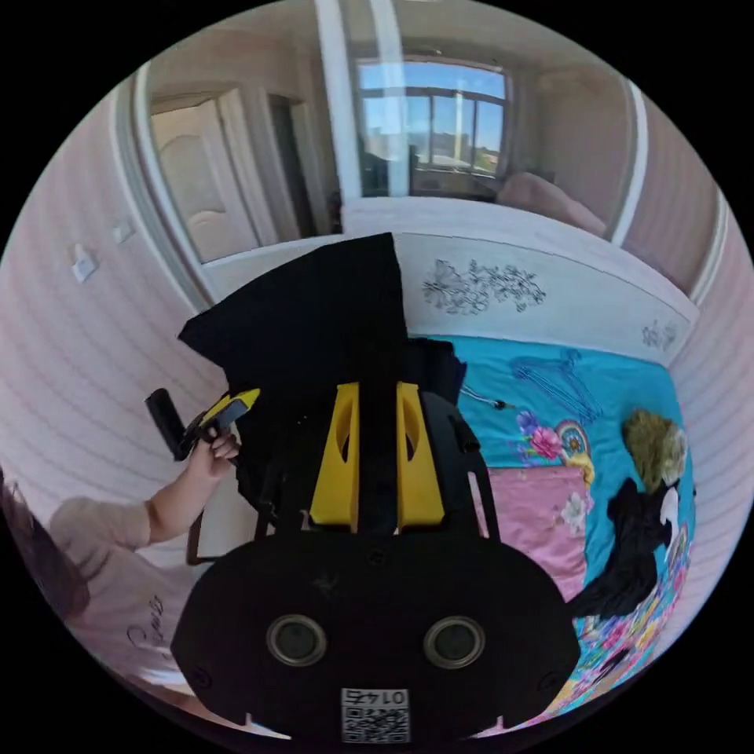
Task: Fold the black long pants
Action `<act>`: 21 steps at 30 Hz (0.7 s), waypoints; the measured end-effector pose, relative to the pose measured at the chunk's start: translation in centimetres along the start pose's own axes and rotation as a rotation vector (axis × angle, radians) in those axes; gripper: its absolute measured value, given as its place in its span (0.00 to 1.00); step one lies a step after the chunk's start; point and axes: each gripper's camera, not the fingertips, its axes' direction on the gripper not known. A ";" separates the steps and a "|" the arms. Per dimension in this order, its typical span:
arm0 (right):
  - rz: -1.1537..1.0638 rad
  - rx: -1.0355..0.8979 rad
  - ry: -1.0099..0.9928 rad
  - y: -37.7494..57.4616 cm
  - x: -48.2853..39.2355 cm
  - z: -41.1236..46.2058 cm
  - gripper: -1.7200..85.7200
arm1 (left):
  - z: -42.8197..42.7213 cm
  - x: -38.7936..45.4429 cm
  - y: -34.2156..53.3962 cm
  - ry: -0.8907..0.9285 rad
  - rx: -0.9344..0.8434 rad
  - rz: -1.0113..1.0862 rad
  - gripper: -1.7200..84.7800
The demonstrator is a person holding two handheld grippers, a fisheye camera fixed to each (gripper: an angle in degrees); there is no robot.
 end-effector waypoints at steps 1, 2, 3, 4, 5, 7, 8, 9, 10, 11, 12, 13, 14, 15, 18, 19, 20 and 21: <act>0.050 -0.061 0.020 -1.2 0.2 3.3 0.10 | 1.6 -1.0 0.2 -0.013 -0.047 -0.030 0.11; 0.046 -0.078 0.003 -1.5 0.0 4.8 0.10 | 3.4 -2.8 0.8 0.017 -0.074 -0.095 0.12; 0.027 -0.089 -0.033 -1.8 -0.8 7.4 0.11 | 3.6 -3.5 1.2 0.052 -0.050 -0.110 0.12; 0.005 -0.096 -0.060 -2.0 -1.7 9.6 0.11 | 3.6 -4.4 1.8 0.120 -0.013 -0.108 0.12; -0.005 -0.103 -0.071 -2.2 -2.0 10.6 0.11 | 3.5 -5.0 2.2 0.158 -0.013 -0.107 0.12; -0.015 -0.135 -0.084 -2.9 -2.7 13.2 0.11 | 2.8 -5.3 3.3 0.146 -0.008 -0.081 0.12; -0.010 -0.133 -0.081 -3.1 -2.6 13.3 0.10 | 2.2 -5.6 4.4 0.130 -0.003 -0.059 0.12; -0.003 -0.121 -0.073 -3.5 -2.4 13.0 0.09 | 1.8 -5.8 5.0 0.124 0.007 -0.049 0.12; -0.006 -0.104 -0.077 -3.8 -2.2 12.3 0.08 | 1.0 -6.1 6.4 0.097 0.031 -0.023 0.11; -0.009 -0.098 -0.084 -3.9 -2.0 11.9 0.07 | 0.0 -6.2 7.9 0.054 0.043 0.005 0.11; -0.013 -0.083 -0.104 -4.0 -1.7 10.9 0.07 | -1.1 -6.1 9.6 0.032 0.048 0.041 0.11; -0.020 -0.073 -0.125 -4.0 -1.5 9.6 0.08 | -1.7 -5.9 10.5 0.029 0.053 0.065 0.11; -0.024 -0.069 -0.131 -3.9 -1.4 8.9 0.09 | -2.9 -5.2 12.6 0.018 0.055 0.116 0.11; -0.040 -0.059 -0.132 -3.7 -1.3 7.3 0.10 | -3.5 -4.6 13.8 0.012 0.055 0.146 0.11; -0.085 0.025 -0.143 -1.0 -1.0 1.6 0.12 | -7.1 -0.3 22.5 -0.041 0.021 0.373 0.07; -0.092 0.064 -0.162 1.0 -0.8 -1.0 0.12 | -7.7 0.5 24.3 -0.060 0.016 0.407 0.07; -0.094 0.077 -0.169 2.3 -0.6 -2.3 0.12 | -8.7 1.9 27.9 -0.100 0.007 0.474 0.05; -0.100 0.103 -0.180 5.1 -0.4 -4.7 0.12 | -9.2 2.6 29.8 -0.116 0.002 0.503 0.04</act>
